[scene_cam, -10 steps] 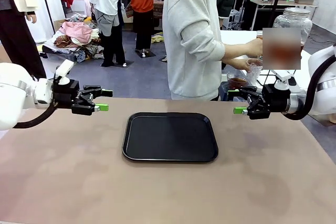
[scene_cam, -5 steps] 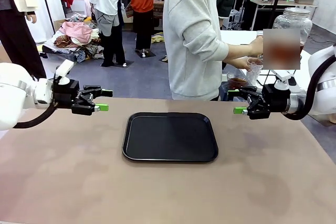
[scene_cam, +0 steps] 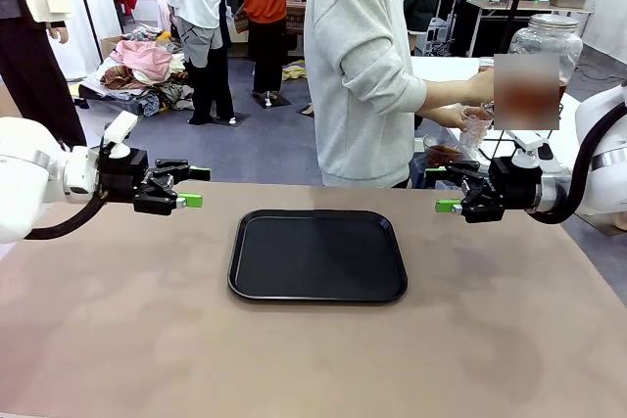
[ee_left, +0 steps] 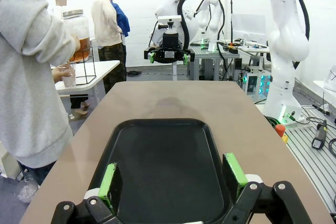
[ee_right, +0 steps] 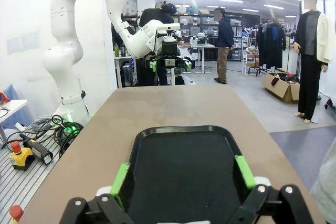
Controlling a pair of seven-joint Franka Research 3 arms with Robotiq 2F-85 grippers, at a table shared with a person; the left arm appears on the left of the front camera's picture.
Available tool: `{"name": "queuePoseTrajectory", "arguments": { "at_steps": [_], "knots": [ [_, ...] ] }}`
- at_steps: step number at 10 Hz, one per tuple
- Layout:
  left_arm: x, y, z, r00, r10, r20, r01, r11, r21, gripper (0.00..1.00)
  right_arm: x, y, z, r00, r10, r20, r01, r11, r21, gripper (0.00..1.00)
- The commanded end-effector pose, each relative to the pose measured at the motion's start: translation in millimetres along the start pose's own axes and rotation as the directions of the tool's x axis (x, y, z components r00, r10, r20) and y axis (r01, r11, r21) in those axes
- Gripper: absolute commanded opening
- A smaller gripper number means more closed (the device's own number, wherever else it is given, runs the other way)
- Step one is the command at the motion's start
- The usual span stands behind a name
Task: Pour the drink into the iced cup.
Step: Open the gripper to release the iced cup you were holding.
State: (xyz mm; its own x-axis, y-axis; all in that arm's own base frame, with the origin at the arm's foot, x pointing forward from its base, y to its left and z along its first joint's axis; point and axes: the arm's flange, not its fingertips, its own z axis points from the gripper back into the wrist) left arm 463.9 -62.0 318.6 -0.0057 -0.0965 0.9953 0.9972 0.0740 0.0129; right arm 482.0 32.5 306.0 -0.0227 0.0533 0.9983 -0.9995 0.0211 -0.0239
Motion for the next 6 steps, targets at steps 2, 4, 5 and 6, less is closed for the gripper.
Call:
{"name": "queuePoseTrajectory", "arguments": {
  "at_steps": [2, 4, 5, 6],
  "knots": [
    [2.3, 0.4, -0.9, 1.000, -0.001, 0.004, 0.001, 1.000, -0.004, 1.00, 3.0, -3.3, -1.3, 1.000, -0.003, -0.006, 0.003, 1.000, 0.003, 1.00],
    [2.3, 0.4, -0.9, 1.000, -0.001, 0.004, 0.001, 1.000, -0.004, 1.00, 3.0, -3.3, -1.3, 1.000, -0.003, -0.006, 0.003, 1.000, 0.003, 1.00],
    [2.3, 0.4, -0.9, 1.000, -0.001, 0.004, 0.001, 1.000, -0.004, 1.00, 3.0, -3.3, -1.3, 1.000, -0.003, -0.006, 0.003, 1.000, 0.003, 1.00],
    [2.3, 0.4, -0.9, 1.000, -0.001, 0.004, 0.001, 1.000, -0.004, 1.00, 3.0, -3.3, -1.3, 1.000, -0.003, -0.006, 0.003, 1.000, 0.003, 1.00]
  ]
}}
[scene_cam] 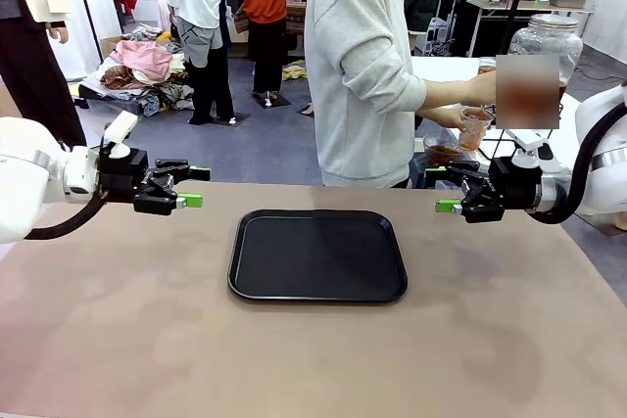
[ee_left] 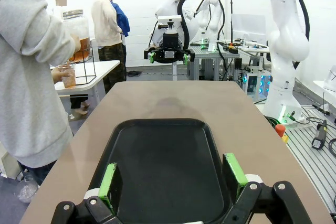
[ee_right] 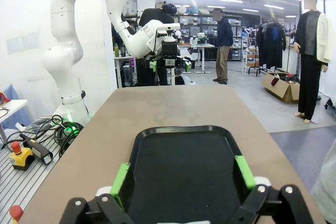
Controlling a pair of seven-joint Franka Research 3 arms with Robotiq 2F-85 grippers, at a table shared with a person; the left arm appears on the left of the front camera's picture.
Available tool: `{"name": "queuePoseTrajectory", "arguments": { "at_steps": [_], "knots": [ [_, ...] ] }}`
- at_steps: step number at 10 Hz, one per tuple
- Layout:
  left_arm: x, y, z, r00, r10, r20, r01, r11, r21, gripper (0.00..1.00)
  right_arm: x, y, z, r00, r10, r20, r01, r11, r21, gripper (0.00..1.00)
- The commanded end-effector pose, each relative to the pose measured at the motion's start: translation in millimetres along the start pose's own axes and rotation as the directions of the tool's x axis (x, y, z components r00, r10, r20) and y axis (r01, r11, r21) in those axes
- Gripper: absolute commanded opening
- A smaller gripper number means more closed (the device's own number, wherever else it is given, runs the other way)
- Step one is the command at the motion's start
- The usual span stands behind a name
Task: Pour the drink into the iced cup.
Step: Open the gripper to release the iced cup you were holding.
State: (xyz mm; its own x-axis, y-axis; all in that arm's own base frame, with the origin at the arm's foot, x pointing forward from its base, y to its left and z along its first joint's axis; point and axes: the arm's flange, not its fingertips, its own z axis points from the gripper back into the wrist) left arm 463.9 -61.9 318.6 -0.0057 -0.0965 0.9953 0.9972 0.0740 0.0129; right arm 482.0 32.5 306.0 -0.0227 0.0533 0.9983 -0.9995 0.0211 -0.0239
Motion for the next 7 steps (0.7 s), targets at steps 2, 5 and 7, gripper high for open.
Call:
{"name": "queuePoseTrajectory", "arguments": {
  "at_steps": [2, 5, 7],
  "knots": [
    [2.3, 0.4, -0.9, 1.000, -0.001, 0.004, 0.001, 1.000, -0.004, 1.00, 3.0, -3.3, -1.3, 1.000, -0.003, -0.006, 0.003, 1.000, 0.003, 1.00],
    [2.3, 0.4, -0.9, 1.000, -0.001, 0.004, 0.001, 1.000, -0.004, 1.00, 3.0, -3.3, -1.3, 1.000, -0.003, -0.006, 0.003, 1.000, 0.003, 1.00],
    [2.3, 0.4, -0.9, 1.000, -0.001, 0.004, 0.001, 1.000, -0.004, 1.00, 3.0, -3.3, -1.3, 1.000, -0.003, -0.006, 0.003, 1.000, 0.003, 1.00]
  ]
}}
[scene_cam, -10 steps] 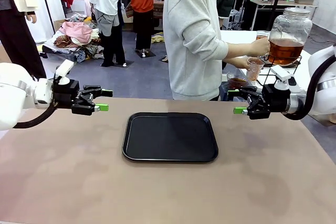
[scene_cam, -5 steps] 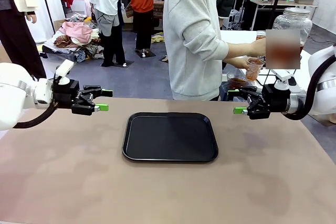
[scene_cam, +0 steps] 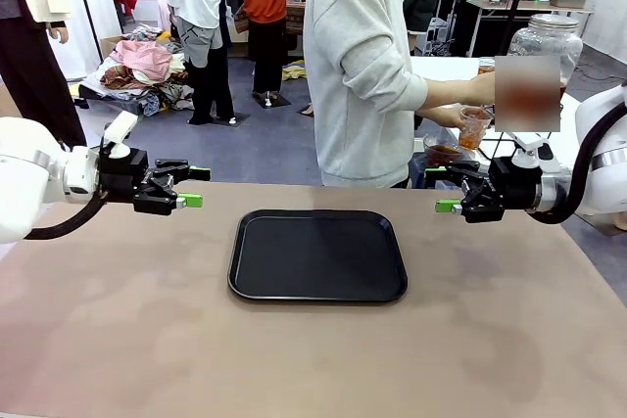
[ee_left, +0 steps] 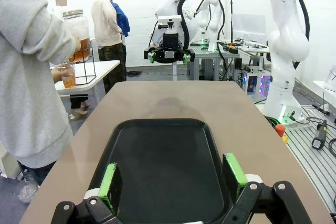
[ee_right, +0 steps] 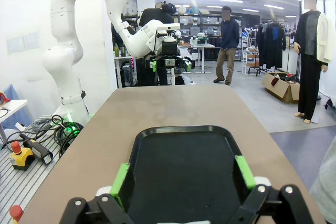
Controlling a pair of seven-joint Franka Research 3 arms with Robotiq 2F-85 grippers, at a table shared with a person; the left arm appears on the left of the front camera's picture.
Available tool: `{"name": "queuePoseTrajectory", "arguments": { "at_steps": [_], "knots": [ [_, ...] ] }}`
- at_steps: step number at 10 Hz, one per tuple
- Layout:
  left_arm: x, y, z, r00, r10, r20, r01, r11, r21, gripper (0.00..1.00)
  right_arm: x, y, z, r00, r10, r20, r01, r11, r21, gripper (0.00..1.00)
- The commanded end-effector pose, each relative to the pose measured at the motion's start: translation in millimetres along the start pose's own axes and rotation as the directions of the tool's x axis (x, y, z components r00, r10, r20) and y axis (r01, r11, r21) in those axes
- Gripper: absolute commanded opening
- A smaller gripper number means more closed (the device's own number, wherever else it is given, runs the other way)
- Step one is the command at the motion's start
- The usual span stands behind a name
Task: Pour the drink into the iced cup.
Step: Open the gripper to release the iced cup you were holding.
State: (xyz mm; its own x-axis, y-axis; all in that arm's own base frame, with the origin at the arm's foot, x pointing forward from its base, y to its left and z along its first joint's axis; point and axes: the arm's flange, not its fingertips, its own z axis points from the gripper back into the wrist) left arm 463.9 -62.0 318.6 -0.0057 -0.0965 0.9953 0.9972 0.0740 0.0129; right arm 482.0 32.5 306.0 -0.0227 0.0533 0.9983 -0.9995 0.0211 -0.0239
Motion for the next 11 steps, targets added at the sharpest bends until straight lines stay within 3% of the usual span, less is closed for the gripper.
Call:
{"name": "queuePoseTrajectory", "arguments": {
  "at_steps": [1, 11],
  "knots": [
    [2.3, 0.4, -0.9, 1.000, -0.001, 0.004, 0.001, 1.000, -0.004, 1.00, 3.0, -3.3, -1.3, 1.000, -0.003, -0.006, 0.003, 1.000, 0.003, 1.00],
    [2.3, 0.4, -0.9, 1.000, -0.001, 0.004, 0.001, 1.000, -0.004, 1.00, 3.0, -3.3, -1.3, 1.000, -0.003, -0.006, 0.003, 1.000, 0.003, 1.00]
  ]
}}
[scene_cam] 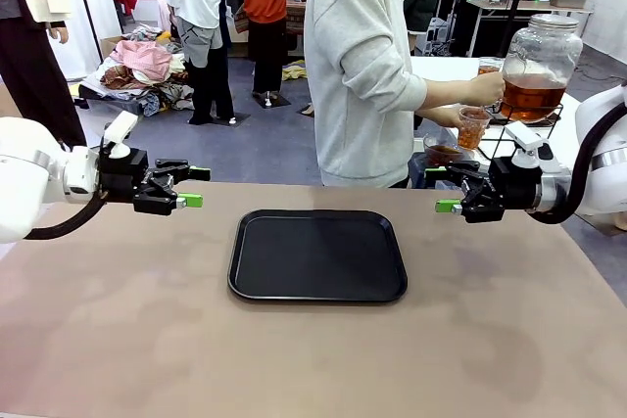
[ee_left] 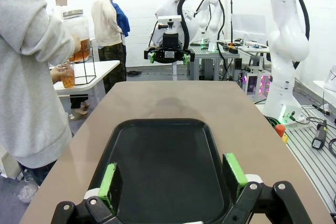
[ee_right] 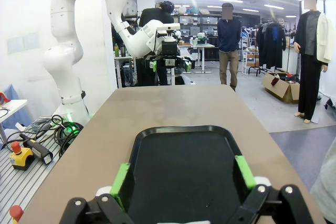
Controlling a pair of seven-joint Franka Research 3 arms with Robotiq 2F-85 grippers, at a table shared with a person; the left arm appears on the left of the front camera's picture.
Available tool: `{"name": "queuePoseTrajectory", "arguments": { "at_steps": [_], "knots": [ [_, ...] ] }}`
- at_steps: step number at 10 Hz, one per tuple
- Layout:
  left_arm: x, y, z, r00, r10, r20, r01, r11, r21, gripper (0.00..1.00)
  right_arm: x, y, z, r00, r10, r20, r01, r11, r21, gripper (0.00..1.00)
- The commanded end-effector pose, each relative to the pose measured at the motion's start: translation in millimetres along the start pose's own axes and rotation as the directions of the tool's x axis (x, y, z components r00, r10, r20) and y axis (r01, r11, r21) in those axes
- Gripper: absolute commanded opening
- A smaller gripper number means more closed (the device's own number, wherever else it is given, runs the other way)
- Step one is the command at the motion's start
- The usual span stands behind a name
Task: Pour the drink into the iced cup.
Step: Open the gripper to release the iced cup you were holding.
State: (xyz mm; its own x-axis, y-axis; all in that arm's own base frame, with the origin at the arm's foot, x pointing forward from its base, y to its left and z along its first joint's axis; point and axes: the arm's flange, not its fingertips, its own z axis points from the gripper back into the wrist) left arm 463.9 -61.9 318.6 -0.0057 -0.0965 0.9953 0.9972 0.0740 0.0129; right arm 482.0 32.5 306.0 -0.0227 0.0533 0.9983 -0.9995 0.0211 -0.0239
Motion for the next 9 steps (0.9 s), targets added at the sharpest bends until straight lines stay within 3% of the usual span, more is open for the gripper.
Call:
{"name": "queuePoseTrajectory", "arguments": {
  "at_steps": [1, 9],
  "knots": [
    [2.3, 0.4, -0.9, 1.000, -0.001, 0.004, 0.001, 1.000, -0.004, 1.00, 3.0, -3.3, -1.3, 1.000, -0.003, -0.006, 0.003, 1.000, 0.003, 1.00],
    [2.3, 0.4, -0.9, 1.000, -0.001, 0.004, 0.001, 1.000, -0.004, 1.00, 3.0, -3.3, -1.3, 1.000, -0.003, -0.006, 0.003, 1.000, 0.003, 1.00]
  ]
}}
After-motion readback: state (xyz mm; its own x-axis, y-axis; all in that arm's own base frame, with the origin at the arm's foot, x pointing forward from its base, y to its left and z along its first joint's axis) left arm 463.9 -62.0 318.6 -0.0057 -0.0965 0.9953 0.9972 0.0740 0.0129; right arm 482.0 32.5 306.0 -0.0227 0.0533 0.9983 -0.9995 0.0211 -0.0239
